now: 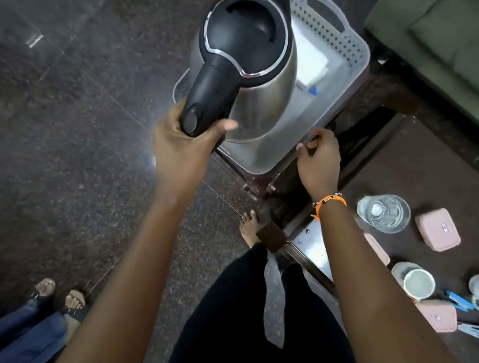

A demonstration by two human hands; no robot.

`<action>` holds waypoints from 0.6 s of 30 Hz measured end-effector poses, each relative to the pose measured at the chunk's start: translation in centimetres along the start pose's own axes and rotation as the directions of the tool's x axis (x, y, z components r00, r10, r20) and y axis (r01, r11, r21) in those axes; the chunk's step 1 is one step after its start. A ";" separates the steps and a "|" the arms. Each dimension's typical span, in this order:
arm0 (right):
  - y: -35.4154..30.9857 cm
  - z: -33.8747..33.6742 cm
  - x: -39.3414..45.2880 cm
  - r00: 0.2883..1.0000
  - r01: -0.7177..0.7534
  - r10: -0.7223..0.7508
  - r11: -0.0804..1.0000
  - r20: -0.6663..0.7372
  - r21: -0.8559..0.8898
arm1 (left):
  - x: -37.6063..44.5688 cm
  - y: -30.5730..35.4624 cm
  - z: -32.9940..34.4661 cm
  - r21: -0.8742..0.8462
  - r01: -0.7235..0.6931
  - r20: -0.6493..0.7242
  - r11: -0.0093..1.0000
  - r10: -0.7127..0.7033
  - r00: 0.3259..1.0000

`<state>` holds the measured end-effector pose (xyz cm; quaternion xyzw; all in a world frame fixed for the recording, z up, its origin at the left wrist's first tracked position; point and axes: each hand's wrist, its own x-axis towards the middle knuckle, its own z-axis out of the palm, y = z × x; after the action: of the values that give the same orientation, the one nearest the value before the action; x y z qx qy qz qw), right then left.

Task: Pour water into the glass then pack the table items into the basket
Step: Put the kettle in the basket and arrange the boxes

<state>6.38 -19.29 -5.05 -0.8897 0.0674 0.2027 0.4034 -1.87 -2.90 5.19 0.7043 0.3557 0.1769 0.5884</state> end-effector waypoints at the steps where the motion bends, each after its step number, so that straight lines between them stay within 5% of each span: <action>1: -0.2 0.7 0.5 0.999 -0.039 0.039 0.999 0.004 -0.005 | 1.0 -0.8 0.1 0.006 0.024 -0.007 1.000 -0.024 1.000; 18: 0.0 3.9 4.1 0.958 -0.284 0.285 0.953 0.006 0.108 | 6.9 -7.0 1.7 -0.033 0.113 0.076 0.993 -0.110 0.991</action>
<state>8.89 -16.15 -9.05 -0.8486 0.2077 0.2504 0.4172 1.96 1.19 -3.03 0.6784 0.3692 0.1239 0.6231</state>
